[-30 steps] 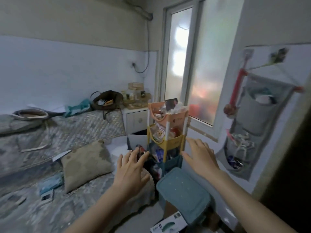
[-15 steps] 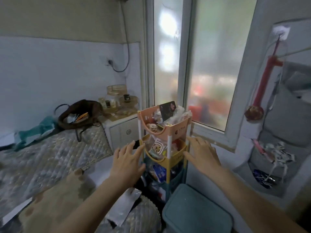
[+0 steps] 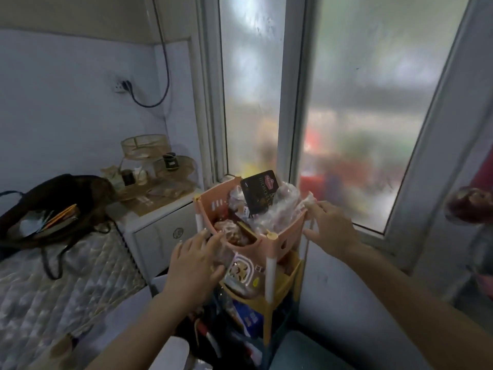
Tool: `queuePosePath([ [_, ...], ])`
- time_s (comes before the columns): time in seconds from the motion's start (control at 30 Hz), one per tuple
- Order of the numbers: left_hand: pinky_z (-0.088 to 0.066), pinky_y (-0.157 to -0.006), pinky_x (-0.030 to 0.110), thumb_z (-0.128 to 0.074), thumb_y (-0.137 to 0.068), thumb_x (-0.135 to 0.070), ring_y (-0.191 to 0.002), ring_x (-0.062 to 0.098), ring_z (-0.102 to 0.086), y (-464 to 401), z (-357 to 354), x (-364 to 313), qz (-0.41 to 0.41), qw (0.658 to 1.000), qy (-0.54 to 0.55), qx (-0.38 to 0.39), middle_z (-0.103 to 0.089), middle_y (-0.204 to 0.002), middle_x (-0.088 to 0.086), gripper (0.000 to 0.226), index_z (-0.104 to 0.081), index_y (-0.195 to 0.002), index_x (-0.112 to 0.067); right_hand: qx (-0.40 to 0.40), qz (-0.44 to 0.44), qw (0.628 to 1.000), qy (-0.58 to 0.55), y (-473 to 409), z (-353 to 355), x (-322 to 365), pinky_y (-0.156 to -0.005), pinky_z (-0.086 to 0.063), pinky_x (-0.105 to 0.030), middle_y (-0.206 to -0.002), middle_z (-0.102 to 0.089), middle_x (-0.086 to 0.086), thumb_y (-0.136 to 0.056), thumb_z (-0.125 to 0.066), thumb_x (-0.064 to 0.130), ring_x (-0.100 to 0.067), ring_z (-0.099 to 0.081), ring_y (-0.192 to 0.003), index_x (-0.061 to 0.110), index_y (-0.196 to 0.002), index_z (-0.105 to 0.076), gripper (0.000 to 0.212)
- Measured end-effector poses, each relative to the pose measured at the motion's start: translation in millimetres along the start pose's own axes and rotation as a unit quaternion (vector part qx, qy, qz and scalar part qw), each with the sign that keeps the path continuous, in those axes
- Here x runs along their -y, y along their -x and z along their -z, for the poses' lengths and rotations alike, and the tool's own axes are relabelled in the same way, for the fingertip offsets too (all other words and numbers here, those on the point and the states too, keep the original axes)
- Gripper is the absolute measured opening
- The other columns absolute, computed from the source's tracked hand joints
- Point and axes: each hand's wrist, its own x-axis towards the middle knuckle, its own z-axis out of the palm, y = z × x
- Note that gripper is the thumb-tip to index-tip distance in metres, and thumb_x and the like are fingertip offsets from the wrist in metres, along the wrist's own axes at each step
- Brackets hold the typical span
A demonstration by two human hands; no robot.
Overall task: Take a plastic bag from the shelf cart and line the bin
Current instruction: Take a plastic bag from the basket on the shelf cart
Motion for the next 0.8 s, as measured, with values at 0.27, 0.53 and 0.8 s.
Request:
queuePosePath([
  [0.27, -0.022, -0.114, 0.04, -0.049, -0.081, -0.053, -0.136, 0.023, -0.031, -148.2, -66.9, -17.6, -0.002, 0.998, 0.061, 0.031, -0.03, -0.152, 0.001, 0.071, -0.023, -0.144, -0.031, 0.045, 0.071, 0.996, 0.018, -130.0, -47.2, -40.9, -0.095, -0.041, -0.046, -0.139, -0.048, -0.006, -0.066, -0.079, 0.036, -0.031, -0.045, -0.121, 0.026, -0.136, -0.041, 0.08],
  [0.53, -0.038, -0.104, 0.04, -0.05, -0.081, -0.063, -0.131, 0.026, -0.04, -226.1, -134.2, -23.9, 0.0, 0.983, 0.104, 0.151, -0.025, -0.155, 0.0, 0.081, -0.012, -0.146, -0.033, 0.134, 0.118, 0.982, 0.063, -166.4, -75.0, -61.6, -0.106, -0.037, -0.044, -0.148, -0.037, 0.003, -0.074, -0.072, 0.038, -0.024, -0.03, -0.134, 0.029, -0.128, -0.05, 0.059],
  [0.8, -0.052, -0.082, 0.033, -0.067, -0.073, -0.056, -0.103, 0.016, -0.06, -249.2, -164.9, -7.4, 0.02, 0.945, 0.273, 0.181, -0.064, -0.117, -0.002, 0.061, -0.052, -0.124, -0.027, 0.063, 0.079, 0.994, -0.041, -169.0, -74.0, -60.2, -0.085, -0.053, -0.04, -0.113, -0.065, -0.004, -0.081, -0.069, 0.023, -0.021, -0.062, -0.099, 0.014, -0.097, -0.067, 0.019],
])
